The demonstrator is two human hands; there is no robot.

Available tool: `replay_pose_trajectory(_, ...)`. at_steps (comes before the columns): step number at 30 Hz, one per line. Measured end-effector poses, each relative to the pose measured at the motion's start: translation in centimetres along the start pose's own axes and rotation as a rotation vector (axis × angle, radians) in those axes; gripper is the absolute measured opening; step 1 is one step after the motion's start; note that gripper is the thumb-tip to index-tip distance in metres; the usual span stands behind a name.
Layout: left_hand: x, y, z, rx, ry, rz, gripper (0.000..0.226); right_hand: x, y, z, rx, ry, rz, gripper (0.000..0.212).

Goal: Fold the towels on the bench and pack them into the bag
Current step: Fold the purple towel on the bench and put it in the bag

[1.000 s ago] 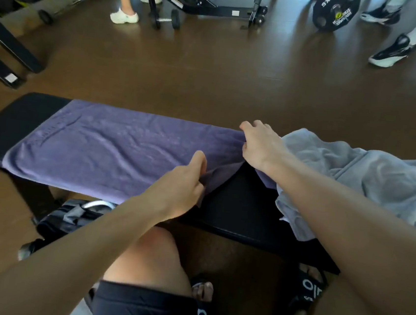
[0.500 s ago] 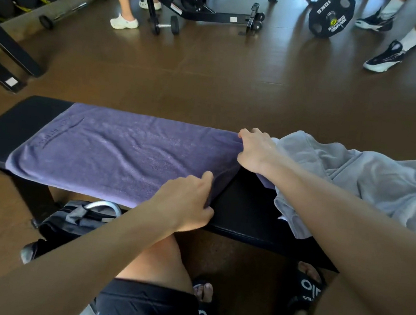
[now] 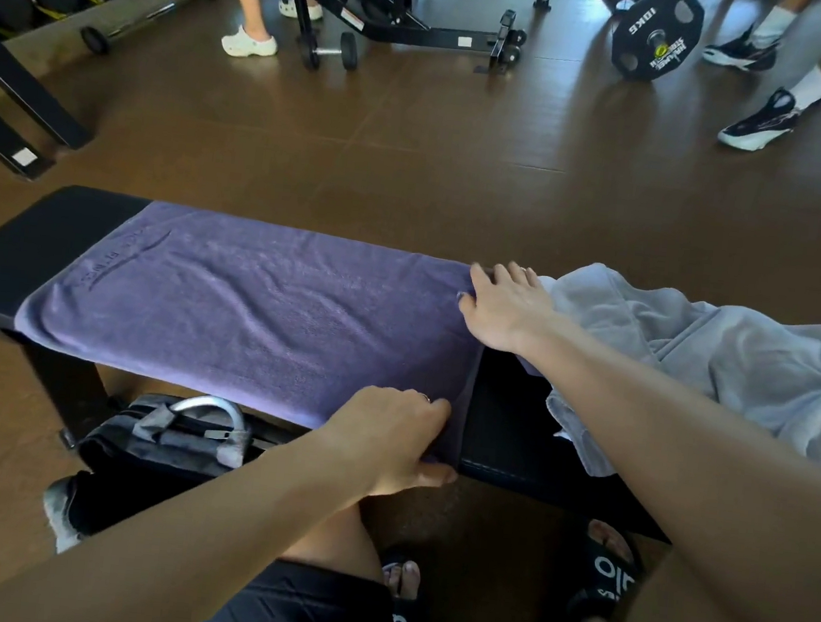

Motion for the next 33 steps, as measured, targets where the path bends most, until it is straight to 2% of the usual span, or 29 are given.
replay_pose_trajectory(4,0.8,0.1,1.6,0.098,-0.027,0.051,0.052,0.4,0.6,0.4,0.01,-0.023,0.092,0.059)
replay_pose_trajectory(9,1.0,0.2,3.0,0.136,0.012,0.063,0.036,0.8,0.3,1.0,0.006,-0.066,0.065,0.053)
replay_pose_trajectory(14,0.7,0.6,2.7,0.041,0.062,0.021,0.028,1.0,2.3,1.5,0.139,-0.046,0.235,0.031)
replay_pose_trajectory(17,0.3,0.9,1.7,-0.144,0.108,-0.037,0.021,0.9,2.7,1.8,0.264,-0.056,0.273,0.034)
replay_pose_trajectory(20,-0.6,1.8,0.0,-0.412,0.184,-0.097,0.017,0.7,3.0,2.1,0.564,-0.134,0.271,0.048)
replay_pose_trajectory(25,-3.4,4.1,-3.4,-0.854,0.237,-0.029,0.017,-0.2,3.7,2.6,1.043,-0.366,0.224,0.058)
replay_pose_trajectory(27,-4.7,5.0,-4.2,-1.037,0.216,-0.004,0.017,-0.5,4.0,2.5,1.255,-0.402,0.204,0.051)
replay_pose_trajectory(29,-6.1,5.7,-4.9,-1.211,0.201,0.025,0.015,-0.6,4.8,2.8,1.309,-0.411,0.248,0.034)
replay_pose_trajectory(31,-7.1,6.1,-5.2,-1.325,0.175,0.061,0.019,-0.9,6.1,3.7,1.217,-0.44,0.326,0.021)
replay_pose_trajectory(33,-7.4,5.9,-4.5,-1.351,0.151,0.048,0.025,-1.4,7.4,4.6,1.088,-0.487,0.387,0.03)
Point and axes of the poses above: each hand's wrist, its own x-axis towards the middle knuckle, its own y-axis out of the back of the hand, z = x × y, the point moved 7 cm from there along x, towards the middle knuckle, and after that the axes turned 1 degree about -y, right-handed, at the moved point
